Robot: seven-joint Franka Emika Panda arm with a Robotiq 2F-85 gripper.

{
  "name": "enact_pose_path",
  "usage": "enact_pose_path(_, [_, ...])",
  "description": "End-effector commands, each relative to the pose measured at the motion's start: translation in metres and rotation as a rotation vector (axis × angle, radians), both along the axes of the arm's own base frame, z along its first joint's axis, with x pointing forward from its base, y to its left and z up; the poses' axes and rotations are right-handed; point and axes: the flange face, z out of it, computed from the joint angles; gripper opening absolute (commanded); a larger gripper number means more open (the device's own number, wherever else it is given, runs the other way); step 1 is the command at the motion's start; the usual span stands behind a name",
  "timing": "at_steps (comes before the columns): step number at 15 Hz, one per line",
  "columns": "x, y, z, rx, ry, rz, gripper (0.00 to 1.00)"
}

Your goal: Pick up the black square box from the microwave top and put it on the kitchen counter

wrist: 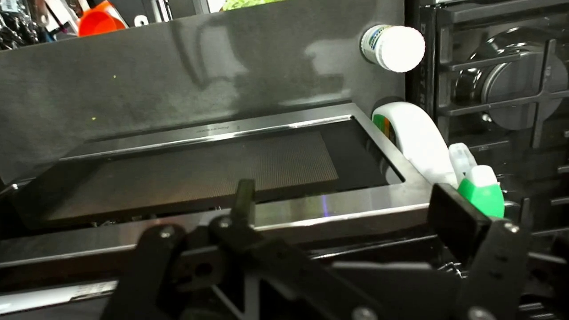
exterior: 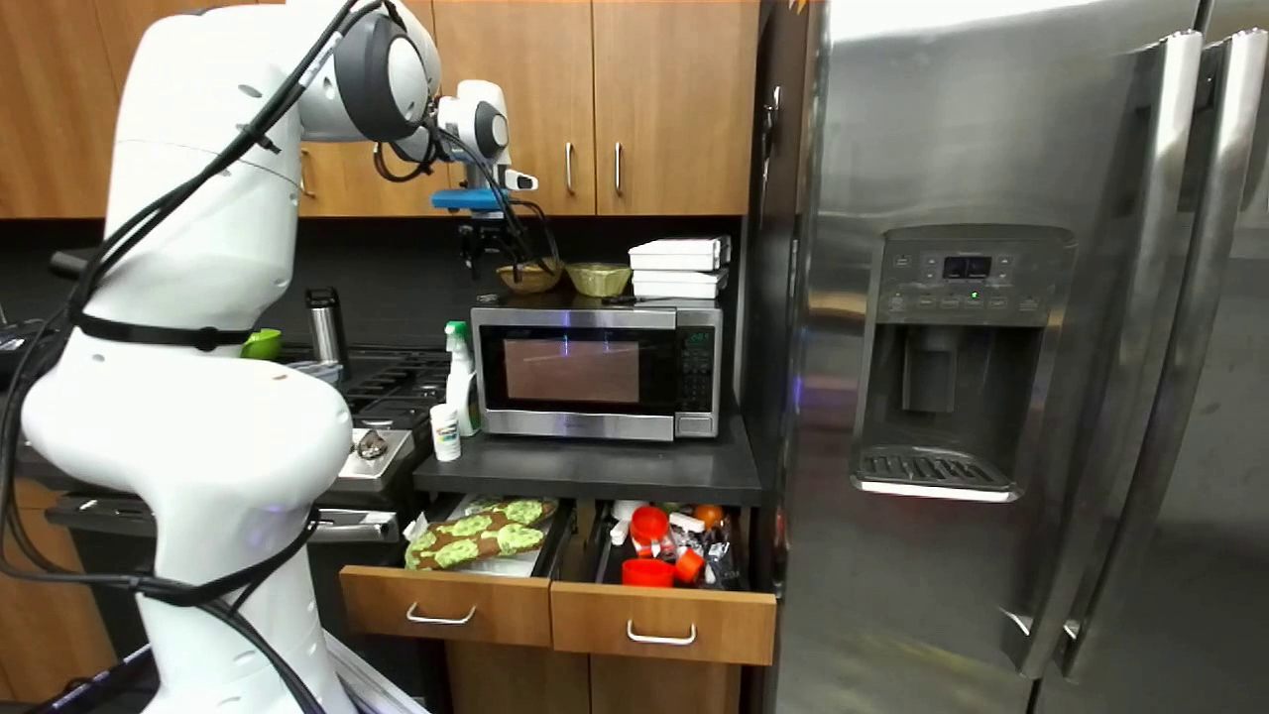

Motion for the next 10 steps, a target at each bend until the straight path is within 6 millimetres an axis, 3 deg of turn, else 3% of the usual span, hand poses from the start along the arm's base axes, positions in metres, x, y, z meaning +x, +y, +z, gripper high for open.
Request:
enact_pose_path(1, [0.023, 0.014, 0.004, 0.002, -0.002, 0.04, 1.0])
enact_pose_path(10, [0.055, 0.041, -0.017, 0.001, 0.028, 0.144, 1.0])
